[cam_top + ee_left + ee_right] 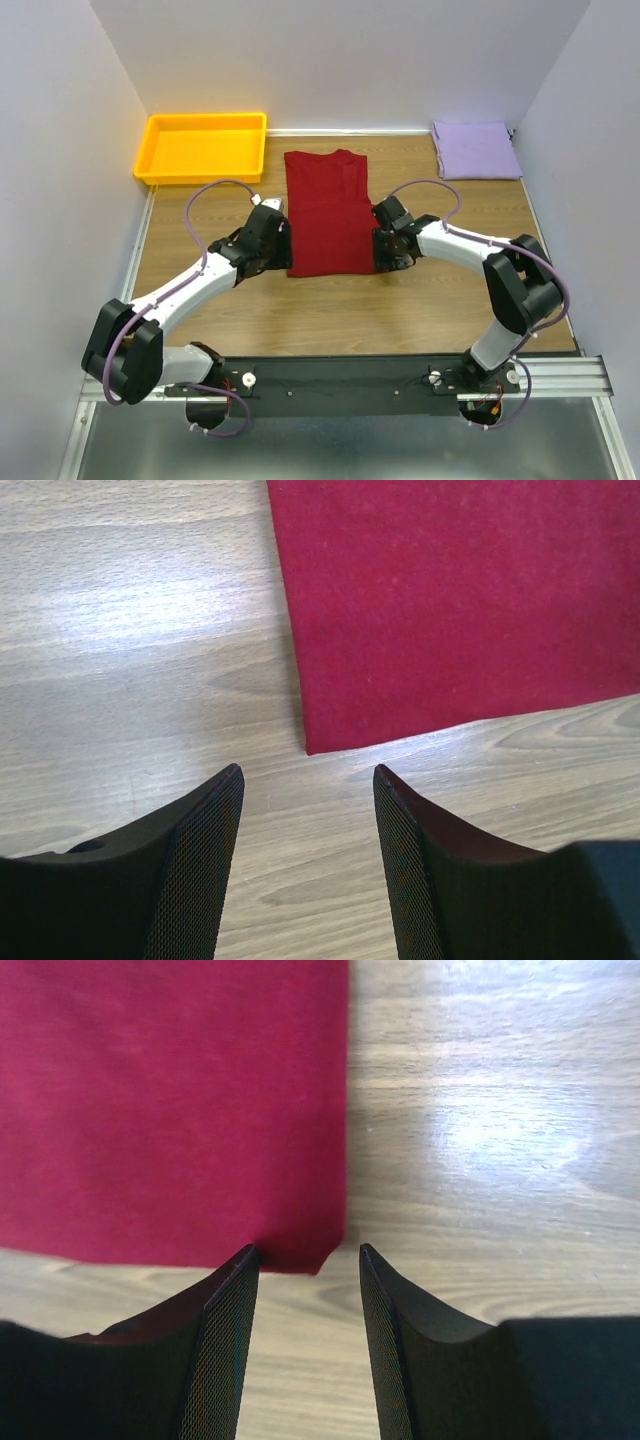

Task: Fold and stack the t-shirts
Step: Fold the tshirt

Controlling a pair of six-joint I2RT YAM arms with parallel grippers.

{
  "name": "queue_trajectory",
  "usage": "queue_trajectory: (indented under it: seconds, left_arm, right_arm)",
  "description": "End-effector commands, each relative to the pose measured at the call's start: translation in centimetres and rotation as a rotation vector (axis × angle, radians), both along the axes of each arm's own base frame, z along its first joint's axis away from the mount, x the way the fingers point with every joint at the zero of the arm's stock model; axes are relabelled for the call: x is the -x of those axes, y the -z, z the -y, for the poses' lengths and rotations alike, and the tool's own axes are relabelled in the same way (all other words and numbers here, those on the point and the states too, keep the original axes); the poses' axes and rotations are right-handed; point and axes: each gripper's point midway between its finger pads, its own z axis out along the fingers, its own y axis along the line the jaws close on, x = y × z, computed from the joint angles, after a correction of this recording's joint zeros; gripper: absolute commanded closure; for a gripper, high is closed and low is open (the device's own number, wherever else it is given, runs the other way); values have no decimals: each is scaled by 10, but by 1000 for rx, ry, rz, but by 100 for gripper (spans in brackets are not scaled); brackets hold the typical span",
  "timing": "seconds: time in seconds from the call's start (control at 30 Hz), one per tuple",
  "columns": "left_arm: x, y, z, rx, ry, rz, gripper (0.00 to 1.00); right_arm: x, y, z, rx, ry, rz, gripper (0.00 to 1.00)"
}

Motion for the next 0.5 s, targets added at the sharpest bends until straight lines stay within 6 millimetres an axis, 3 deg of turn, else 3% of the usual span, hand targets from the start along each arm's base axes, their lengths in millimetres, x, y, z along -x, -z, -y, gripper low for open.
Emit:
queue_trajectory:
  seconds: [0.0,0.33,0.43,0.47]
  left_arm:
    - [3,9,-4,-28,-8,-17,38]
    - [3,19,2,-41,9,-53,38]
    - [2,22,2,-53,12,-65,38]
    - [1,22,2,-53,9,-67,38]
  right_arm:
    - [3,17,5,58,9,-33,49]
    - [11,32,13,115,2,-61,53]
    - [14,39,14,122,-9,-83,58]
    - [15,40,13,121,-15,-88,65]
